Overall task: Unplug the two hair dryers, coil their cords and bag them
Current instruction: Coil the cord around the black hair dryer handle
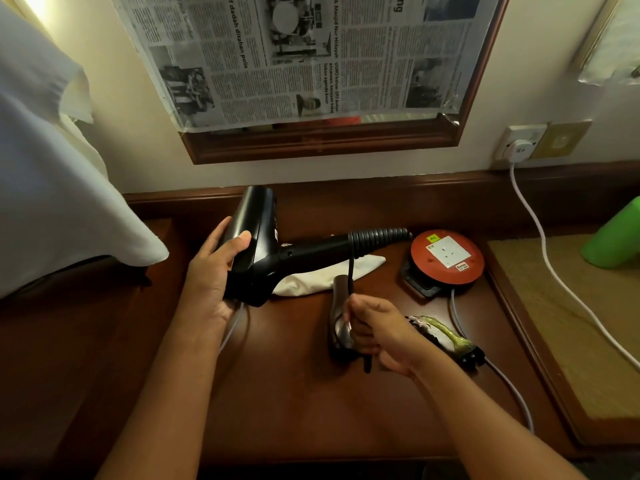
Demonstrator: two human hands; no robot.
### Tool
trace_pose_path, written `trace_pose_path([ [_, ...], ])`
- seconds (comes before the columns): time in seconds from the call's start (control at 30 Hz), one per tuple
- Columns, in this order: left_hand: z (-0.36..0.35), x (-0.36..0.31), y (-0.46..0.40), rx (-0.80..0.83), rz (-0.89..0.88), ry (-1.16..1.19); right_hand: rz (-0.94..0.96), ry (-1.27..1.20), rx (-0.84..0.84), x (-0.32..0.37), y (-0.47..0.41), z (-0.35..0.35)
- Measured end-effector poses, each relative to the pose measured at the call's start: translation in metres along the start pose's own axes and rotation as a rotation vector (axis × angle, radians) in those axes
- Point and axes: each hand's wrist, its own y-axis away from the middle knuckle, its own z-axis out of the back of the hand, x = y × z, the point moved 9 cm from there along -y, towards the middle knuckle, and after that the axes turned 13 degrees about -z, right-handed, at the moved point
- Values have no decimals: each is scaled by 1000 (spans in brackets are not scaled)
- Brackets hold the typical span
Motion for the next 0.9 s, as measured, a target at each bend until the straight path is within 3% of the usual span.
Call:
trace_pose_path([
  [0.2, 2, 3, -5, 76, 20, -16, 109, 419, -342, 30, -12, 24],
  [0.3, 3, 7, -7, 152, 50, -19, 57, 604, -484, 34, -20, 40],
  [0.53, 7, 9, -6, 242, 90, -35, 26, 551, -341, 68, -13, 41],
  [0.63, 2, 10, -5, 314, 112, -75, 159, 655, -183, 90, -6, 34],
  [0.9, -11, 5, -2, 424, 171, -67, 237, 1053, -313, 141, -16, 37],
])
